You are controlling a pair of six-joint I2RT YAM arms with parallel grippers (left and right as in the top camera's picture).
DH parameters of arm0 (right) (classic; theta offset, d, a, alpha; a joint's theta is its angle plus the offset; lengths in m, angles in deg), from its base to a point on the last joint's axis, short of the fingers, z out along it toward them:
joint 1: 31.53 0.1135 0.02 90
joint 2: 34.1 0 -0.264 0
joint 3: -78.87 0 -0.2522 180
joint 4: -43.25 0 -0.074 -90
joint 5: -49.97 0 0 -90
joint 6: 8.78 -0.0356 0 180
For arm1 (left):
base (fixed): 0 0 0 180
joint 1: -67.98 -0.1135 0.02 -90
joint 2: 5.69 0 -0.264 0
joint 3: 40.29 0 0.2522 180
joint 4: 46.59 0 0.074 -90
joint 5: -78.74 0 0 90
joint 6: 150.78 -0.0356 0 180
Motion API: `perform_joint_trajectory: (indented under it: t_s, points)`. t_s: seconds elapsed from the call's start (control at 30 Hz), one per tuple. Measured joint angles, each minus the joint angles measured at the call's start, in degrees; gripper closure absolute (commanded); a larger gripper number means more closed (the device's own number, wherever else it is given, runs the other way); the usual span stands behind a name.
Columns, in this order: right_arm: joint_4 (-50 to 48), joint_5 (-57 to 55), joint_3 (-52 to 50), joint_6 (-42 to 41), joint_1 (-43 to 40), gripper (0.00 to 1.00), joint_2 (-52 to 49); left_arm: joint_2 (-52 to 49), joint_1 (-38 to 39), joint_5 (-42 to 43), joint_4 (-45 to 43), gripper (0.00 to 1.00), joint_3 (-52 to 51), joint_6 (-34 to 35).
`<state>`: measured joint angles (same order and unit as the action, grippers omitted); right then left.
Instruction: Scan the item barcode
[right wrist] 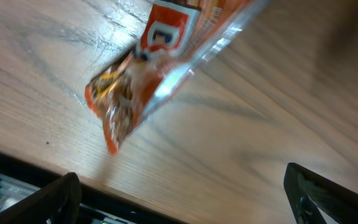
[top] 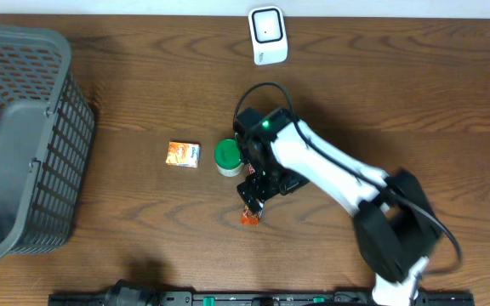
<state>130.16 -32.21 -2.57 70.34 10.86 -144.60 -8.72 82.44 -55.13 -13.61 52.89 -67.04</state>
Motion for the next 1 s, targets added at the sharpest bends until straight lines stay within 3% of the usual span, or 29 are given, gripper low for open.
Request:
perform_joint_trajectory:
  t_s: [0.13, 0.23, 0.37, 0.53, 0.87, 1.0]
  points:
    - [0.2, -9.2, 0.2, -2.6, 6.1, 0.01, 5.6, 0.0, 0.0, 0.0, 0.0, 0.02, 0.0, 0.0]
    - [1.2, -13.0, 0.3, 0.1, 9.9, 0.07, 5.5, 0.0, 0.0, 0.0, 0.0, 0.02, 0.0, 0.0]
    - [1.3, -16.5, 0.2, 5.0, 12.2, 0.04, 4.9, 0.0, 0.0, 0.0, 0.0, 0.03, 0.0, 0.0]
    - [1.2, -24.5, -0.2, 8.9, 15.6, 0.17, 4.7, 0.0, 0.0, 0.0, 0.0, 0.02, 0.0, 0.0]
    - [1.4, -28.9, -0.7, 12.2, 20.0, 0.01, 2.7, 0.0, 0.0, 0.0, 0.0, 0.02, 0.0, 0.0]
    - [1.3, -29.8, -1.1, 12.7, 22.4, 0.01, -1.8, 0.0, 0.0, 0.0, 0.0, 0.02, 0.0, 0.0]
